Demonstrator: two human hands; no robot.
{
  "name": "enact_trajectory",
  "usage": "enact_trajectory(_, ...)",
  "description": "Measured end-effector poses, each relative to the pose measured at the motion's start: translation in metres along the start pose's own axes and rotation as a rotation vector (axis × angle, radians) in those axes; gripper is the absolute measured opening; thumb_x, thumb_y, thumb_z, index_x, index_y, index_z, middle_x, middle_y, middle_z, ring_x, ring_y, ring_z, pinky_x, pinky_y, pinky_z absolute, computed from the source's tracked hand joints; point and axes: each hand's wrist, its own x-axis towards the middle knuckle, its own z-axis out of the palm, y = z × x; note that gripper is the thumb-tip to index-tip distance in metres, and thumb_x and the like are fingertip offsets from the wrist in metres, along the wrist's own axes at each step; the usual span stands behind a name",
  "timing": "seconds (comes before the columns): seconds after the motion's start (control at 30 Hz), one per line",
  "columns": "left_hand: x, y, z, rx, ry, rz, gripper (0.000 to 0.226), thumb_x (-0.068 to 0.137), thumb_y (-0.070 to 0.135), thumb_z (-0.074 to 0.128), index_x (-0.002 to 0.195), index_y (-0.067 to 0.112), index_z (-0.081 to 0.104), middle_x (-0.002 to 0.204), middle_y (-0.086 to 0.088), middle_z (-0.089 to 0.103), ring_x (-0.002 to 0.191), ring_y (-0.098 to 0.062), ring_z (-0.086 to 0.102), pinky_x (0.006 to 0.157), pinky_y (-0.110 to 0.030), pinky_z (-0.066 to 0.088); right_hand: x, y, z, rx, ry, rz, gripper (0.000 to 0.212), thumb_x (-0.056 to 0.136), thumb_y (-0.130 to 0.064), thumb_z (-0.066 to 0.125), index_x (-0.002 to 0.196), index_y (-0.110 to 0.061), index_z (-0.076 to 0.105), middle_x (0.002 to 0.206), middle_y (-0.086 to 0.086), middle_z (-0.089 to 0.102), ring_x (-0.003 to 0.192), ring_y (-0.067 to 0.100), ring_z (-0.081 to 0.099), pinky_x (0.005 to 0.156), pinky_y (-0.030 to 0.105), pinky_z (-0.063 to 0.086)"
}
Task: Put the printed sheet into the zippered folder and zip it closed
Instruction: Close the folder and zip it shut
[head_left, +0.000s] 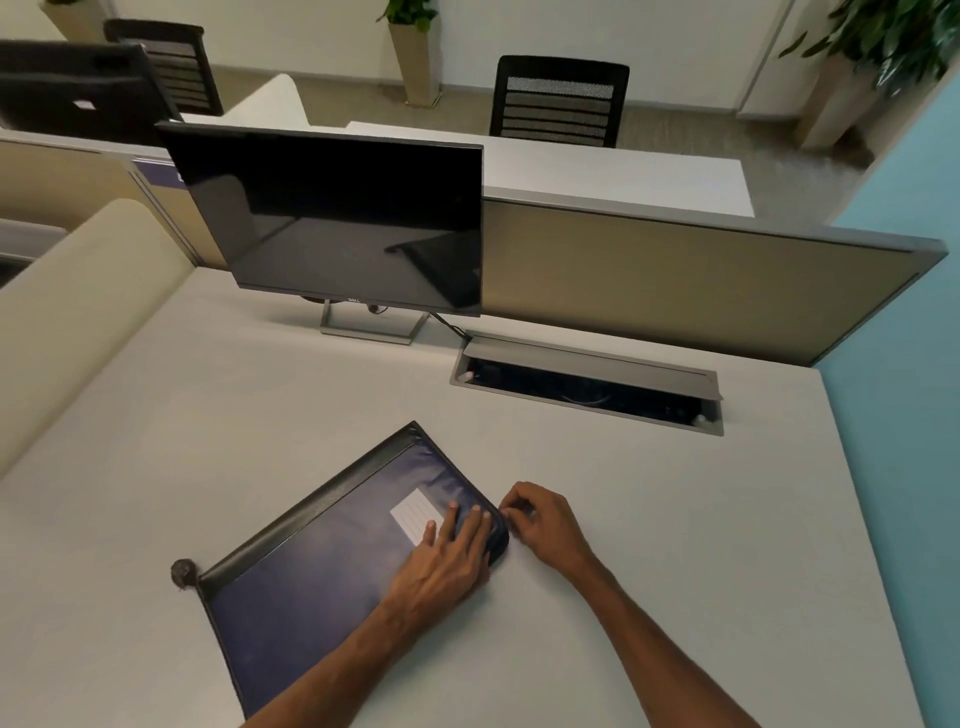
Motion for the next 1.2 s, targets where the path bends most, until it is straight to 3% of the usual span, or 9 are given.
enact_trajectory(0.27,0.007,-0.017,0.006,-0.054,-0.028,-0.019,0.066,0.087,0.033,0.088,0.139,0.003,0.06,0.128,-0.018,0.074,0.116,-0.043,0.076,0.074,-0.048,0.07,0.022,-0.008,0.004,0.118,0.008,0.014,0.006,0.099,-0.005,0.069,0.094,-0.004,0.072,0.089,0.009,0.076,0.082,0.029,0.072,0.078,0.044,0.065)
enact_trajectory(0.43,0.007,-0.026,-0.007,-0.129,-0.03,-0.009,0.073,0.086,0.032,0.09,0.139,0.009,0.047,0.126,-0.015,0.075,0.117,-0.04,0.077,0.08,-0.048,0.07,0.028,-0.012,0.009,0.26,-0.02,0.022,0.007,0.102,-0.004,0.066,0.103,0.0,0.071,0.101,0.014,0.075,0.095,0.036,0.071,0.089,0.044,0.067)
enact_trajectory(0.57,-0.001,-0.029,-0.011,-0.171,0.024,-0.073,0.056,0.097,0.026,0.076,0.14,0.014,0.043,0.134,-0.011,0.068,0.127,-0.037,0.07,0.098,-0.051,0.065,0.03,-0.021,0.017,0.438,-0.056,0.05,0.011,0.103,-0.002,0.064,0.109,0.006,0.069,0.105,0.024,0.073,0.103,0.041,0.071,0.089,0.042,0.068)
enact_trajectory(0.67,-0.008,-0.037,-0.012,-0.243,0.142,-0.11,0.039,0.096,0.028,0.071,0.127,0.02,0.05,0.122,-0.004,0.068,0.109,-0.023,0.073,0.09,-0.038,0.067,0.027,-0.029,0.029,0.466,-0.057,0.039,0.011,0.102,-0.001,0.066,0.108,0.007,0.07,0.104,0.024,0.074,0.101,0.04,0.072,0.083,0.032,0.068)
enact_trajectory(0.77,-0.018,-0.047,-0.007,-0.238,0.197,-0.126,0.042,0.095,0.041,0.076,0.127,0.019,0.06,0.118,-0.002,0.071,0.099,-0.019,0.076,0.079,-0.032,0.067,0.018,-0.034,0.045,0.459,-0.023,0.037,0.008,0.099,-0.002,0.069,0.104,0.005,0.072,0.1,0.021,0.075,0.097,0.039,0.073,0.085,0.033,0.065)
enact_trajectory(0.87,-0.031,-0.052,0.001,-0.175,0.138,-0.182,0.061,0.096,0.055,0.071,0.136,0.009,0.07,0.127,-0.009,0.075,0.106,-0.024,0.079,0.082,-0.035,0.069,0.006,-0.033,0.061,0.463,0.008,0.068,0.009,0.098,-0.003,0.071,0.102,0.005,0.072,0.098,0.02,0.077,0.096,0.038,0.074,0.088,0.039,0.066)
enact_trajectory(0.93,-0.041,-0.049,0.006,-0.134,0.068,-0.236,0.07,0.102,0.059,0.051,0.14,0.003,0.07,0.135,-0.014,0.074,0.113,-0.028,0.079,0.087,-0.038,0.069,-0.003,-0.033,0.072,0.466,0.028,0.093,0.007,0.097,-0.002,0.072,0.099,0.005,0.073,0.095,0.018,0.078,0.094,0.037,0.075,0.089,0.043,0.064)
enact_trajectory(1.07,-0.06,-0.037,0.018,-0.136,-0.067,-0.331,0.085,0.103,0.067,0.034,0.151,0.001,0.06,0.155,-0.02,0.059,0.139,-0.035,0.065,0.106,-0.047,0.062,-0.026,-0.032,0.094,0.451,0.055,0.123,0.006,0.096,-0.005,0.074,0.094,0.001,0.072,0.089,0.011,0.078,0.088,0.03,0.074,0.084,0.034,0.061)
enact_trajectory(1.2,-0.073,-0.027,0.021,-0.143,-0.115,-0.344,0.084,0.109,0.061,0.019,0.144,0.003,0.068,0.149,-0.022,0.064,0.131,-0.042,0.069,0.095,-0.056,0.064,-0.045,-0.029,0.109,0.45,0.039,0.122,0.002,0.096,-0.003,0.073,0.096,-0.003,0.072,0.092,0.007,0.077,0.089,0.021,0.075,0.083,0.023,0.06)
